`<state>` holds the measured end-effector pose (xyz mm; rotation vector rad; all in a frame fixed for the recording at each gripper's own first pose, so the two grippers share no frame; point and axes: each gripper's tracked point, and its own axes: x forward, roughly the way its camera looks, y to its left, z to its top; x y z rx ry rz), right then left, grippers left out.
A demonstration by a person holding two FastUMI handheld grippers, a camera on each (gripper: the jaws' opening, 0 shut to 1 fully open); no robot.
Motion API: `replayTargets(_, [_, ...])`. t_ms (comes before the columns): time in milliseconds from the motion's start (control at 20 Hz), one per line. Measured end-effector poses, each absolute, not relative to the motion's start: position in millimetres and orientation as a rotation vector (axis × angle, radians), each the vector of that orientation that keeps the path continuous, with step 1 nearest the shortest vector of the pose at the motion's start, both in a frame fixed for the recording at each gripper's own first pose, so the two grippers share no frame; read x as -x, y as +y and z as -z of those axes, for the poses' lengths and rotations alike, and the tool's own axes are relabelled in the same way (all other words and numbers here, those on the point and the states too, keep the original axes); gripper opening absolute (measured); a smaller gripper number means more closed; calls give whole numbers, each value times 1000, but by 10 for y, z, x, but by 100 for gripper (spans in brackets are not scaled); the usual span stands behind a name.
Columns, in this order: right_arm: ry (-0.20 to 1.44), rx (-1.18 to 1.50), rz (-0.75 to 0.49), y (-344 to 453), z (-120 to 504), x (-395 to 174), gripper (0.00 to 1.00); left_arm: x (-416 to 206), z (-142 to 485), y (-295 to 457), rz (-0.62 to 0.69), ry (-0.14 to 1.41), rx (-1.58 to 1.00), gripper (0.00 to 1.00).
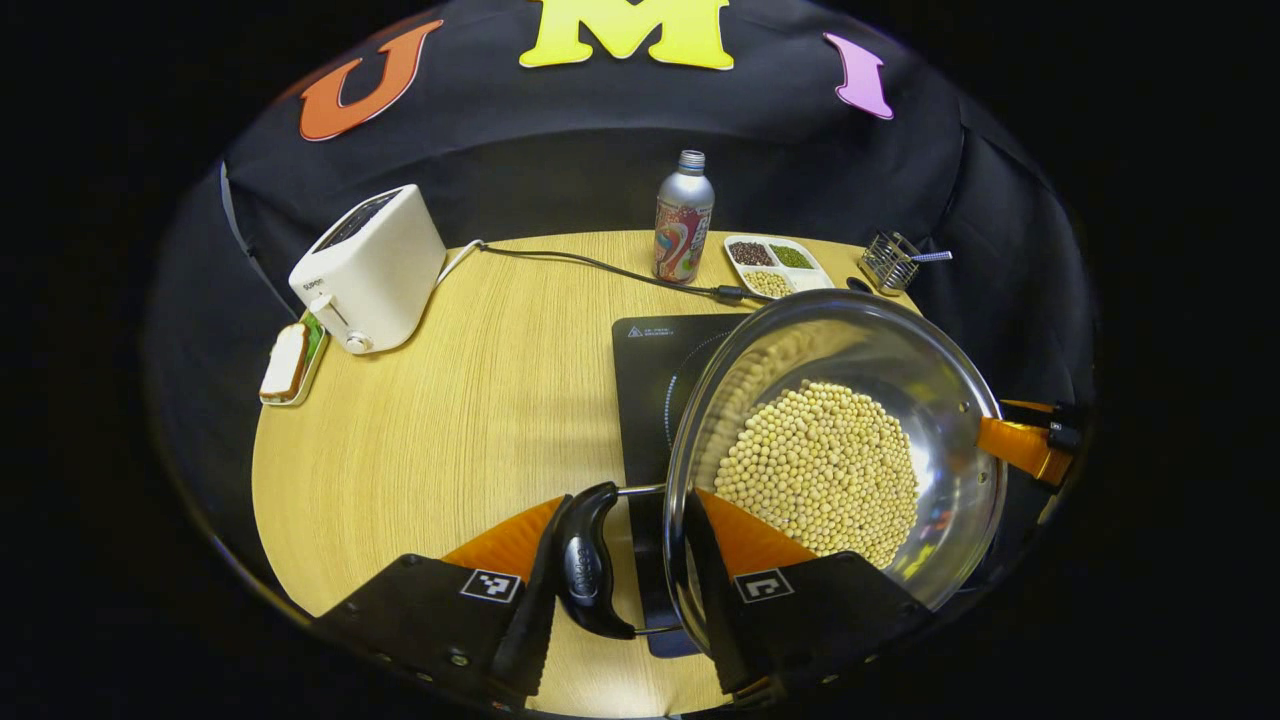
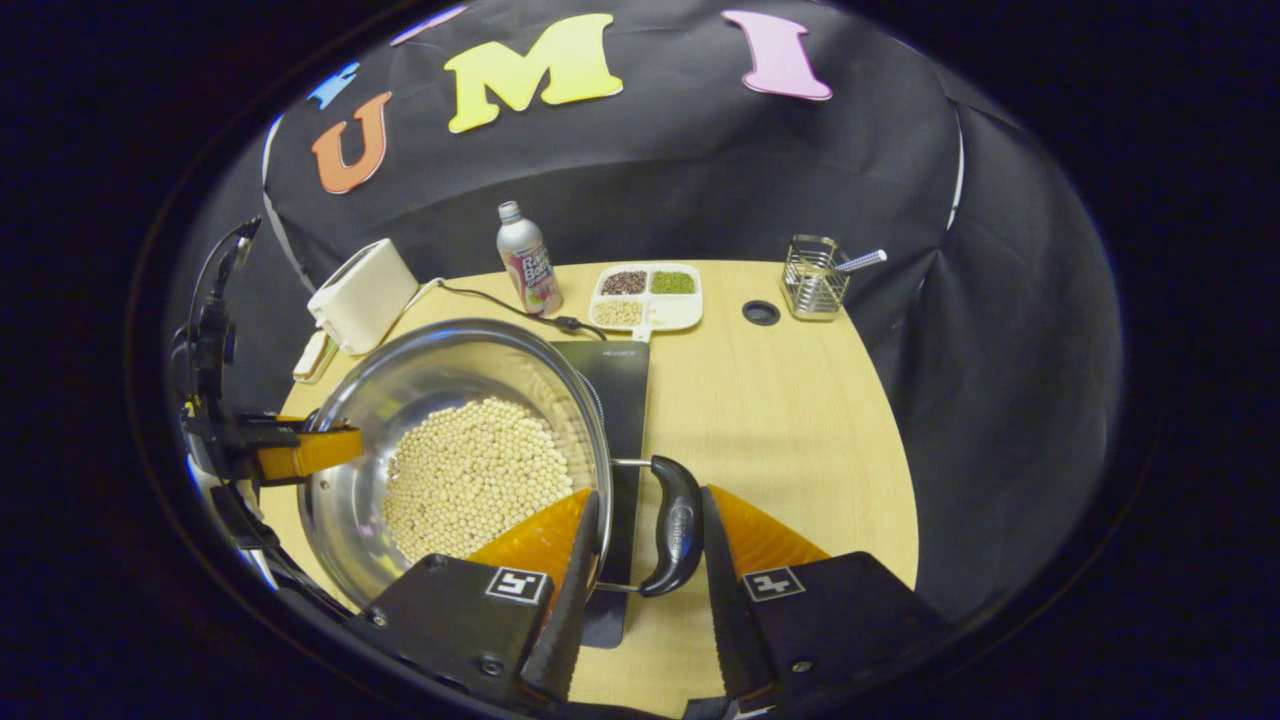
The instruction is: First push the handle of the pot to place it horizontally, then grasp the pot with both hands and set it on the induction cooktop.
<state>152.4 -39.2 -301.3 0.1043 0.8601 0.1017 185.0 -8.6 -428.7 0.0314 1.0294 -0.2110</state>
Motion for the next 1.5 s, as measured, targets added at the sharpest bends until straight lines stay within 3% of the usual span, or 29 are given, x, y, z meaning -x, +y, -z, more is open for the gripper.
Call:
replayTargets(850, [918, -86, -126, -360, 3276, -2036, 55, -2143, 4600, -161, 171, 1071, -24, 63])
replayTargets(1050, [857, -46, -167, -396, 3306, -2120, 55, -2175, 4630, -169, 178, 1061, -23, 63])
replayTargets(1500, [822, -104, -136, -405, 3324, -2111, 57, -2239, 4642, -206, 211, 1039, -29, 63])
